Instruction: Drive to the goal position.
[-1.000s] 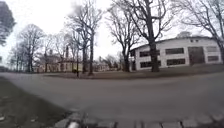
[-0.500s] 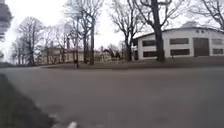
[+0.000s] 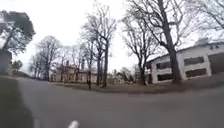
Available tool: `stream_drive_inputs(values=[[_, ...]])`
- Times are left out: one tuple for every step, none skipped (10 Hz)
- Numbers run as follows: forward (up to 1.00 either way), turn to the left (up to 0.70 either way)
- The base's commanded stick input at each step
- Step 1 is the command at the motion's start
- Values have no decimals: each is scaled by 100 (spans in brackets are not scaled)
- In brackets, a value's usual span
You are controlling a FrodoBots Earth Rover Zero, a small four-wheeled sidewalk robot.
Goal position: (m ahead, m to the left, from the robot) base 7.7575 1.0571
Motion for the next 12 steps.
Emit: stream_drive_inputs(values=[[100,1],[100,1],[100,1],[100,14],[100,34],[100,41],[100,41],[100,41],[100,41],[100,41],[100,41],[100,41]])
